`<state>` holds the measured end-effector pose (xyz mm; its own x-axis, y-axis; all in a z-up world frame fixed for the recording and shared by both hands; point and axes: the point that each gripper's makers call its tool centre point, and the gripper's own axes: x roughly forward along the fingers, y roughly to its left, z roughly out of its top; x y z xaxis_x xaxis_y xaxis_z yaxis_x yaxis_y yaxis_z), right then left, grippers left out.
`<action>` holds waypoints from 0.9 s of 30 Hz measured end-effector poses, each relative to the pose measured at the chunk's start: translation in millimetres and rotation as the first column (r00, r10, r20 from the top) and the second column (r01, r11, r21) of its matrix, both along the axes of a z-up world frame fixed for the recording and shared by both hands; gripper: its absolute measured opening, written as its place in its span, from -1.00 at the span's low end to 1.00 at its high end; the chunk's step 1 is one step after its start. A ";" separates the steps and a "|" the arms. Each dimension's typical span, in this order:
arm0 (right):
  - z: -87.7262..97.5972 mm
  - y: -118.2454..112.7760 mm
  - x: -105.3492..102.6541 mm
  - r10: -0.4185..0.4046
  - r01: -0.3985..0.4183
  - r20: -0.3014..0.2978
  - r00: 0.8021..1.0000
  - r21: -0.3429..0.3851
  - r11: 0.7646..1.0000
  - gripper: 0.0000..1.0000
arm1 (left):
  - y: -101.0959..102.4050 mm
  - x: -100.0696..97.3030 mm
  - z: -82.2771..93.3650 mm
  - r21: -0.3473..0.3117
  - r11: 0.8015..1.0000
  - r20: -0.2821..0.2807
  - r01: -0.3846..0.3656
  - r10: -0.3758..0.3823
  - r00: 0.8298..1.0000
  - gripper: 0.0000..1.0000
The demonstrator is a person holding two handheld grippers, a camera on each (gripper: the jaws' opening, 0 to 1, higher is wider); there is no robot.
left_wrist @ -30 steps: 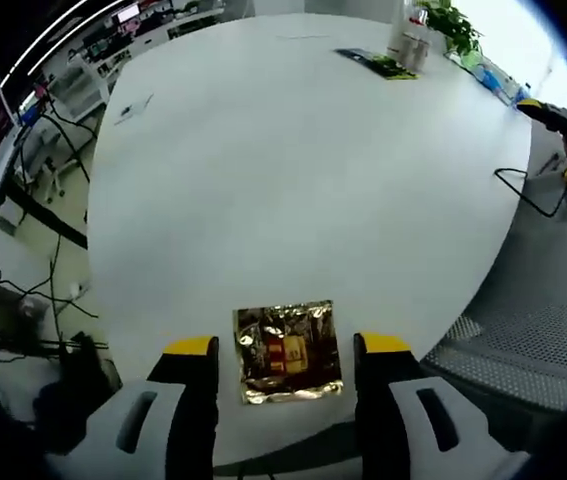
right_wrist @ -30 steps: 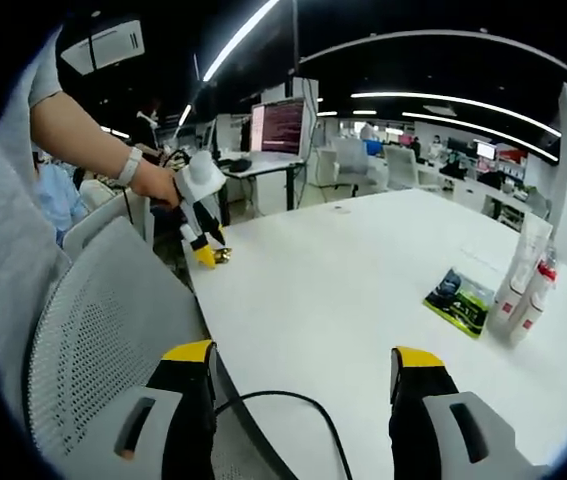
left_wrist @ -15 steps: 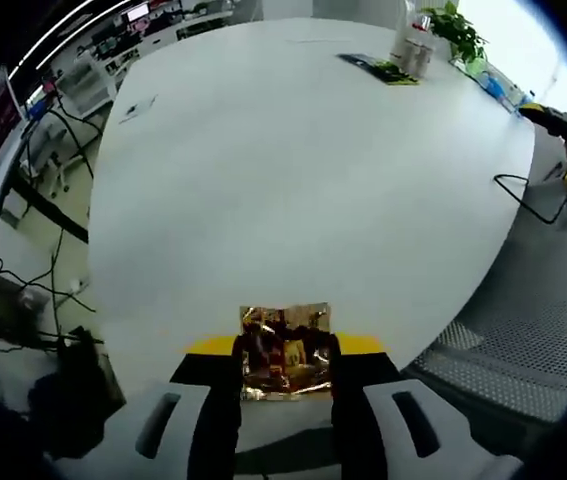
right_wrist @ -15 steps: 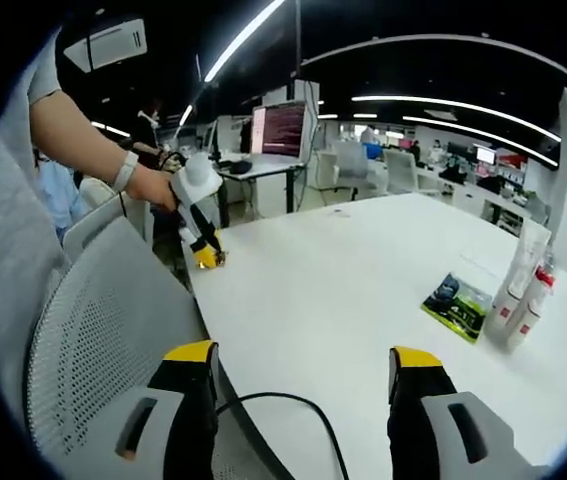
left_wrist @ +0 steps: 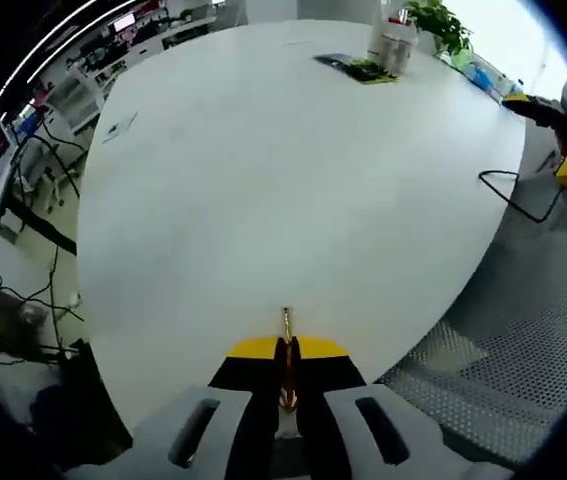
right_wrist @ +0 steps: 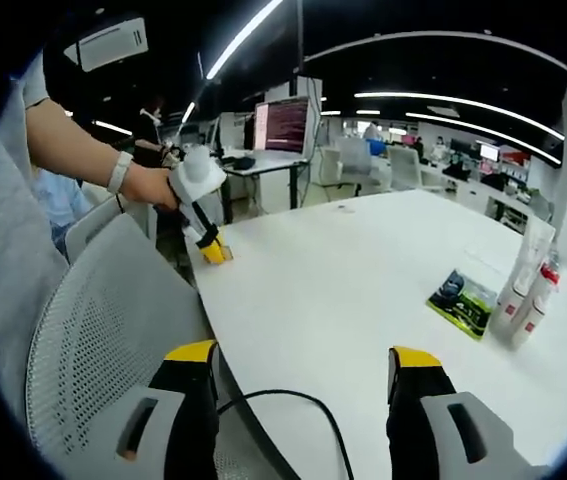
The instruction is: Arrange the skincare products in the storage area until every visible bottle or jar stands upright without overlapping.
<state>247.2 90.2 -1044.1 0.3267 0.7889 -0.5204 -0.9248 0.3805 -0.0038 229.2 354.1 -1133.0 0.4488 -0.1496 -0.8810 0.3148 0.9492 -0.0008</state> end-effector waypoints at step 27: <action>-20.1 3.0 -12.2 0.039 -0.044 -0.091 0.995 -0.053 0.998 0.31 | -173.5 2.7 61.9 0.013 0.976 0.313 0.217 -0.210 0.926 -1.00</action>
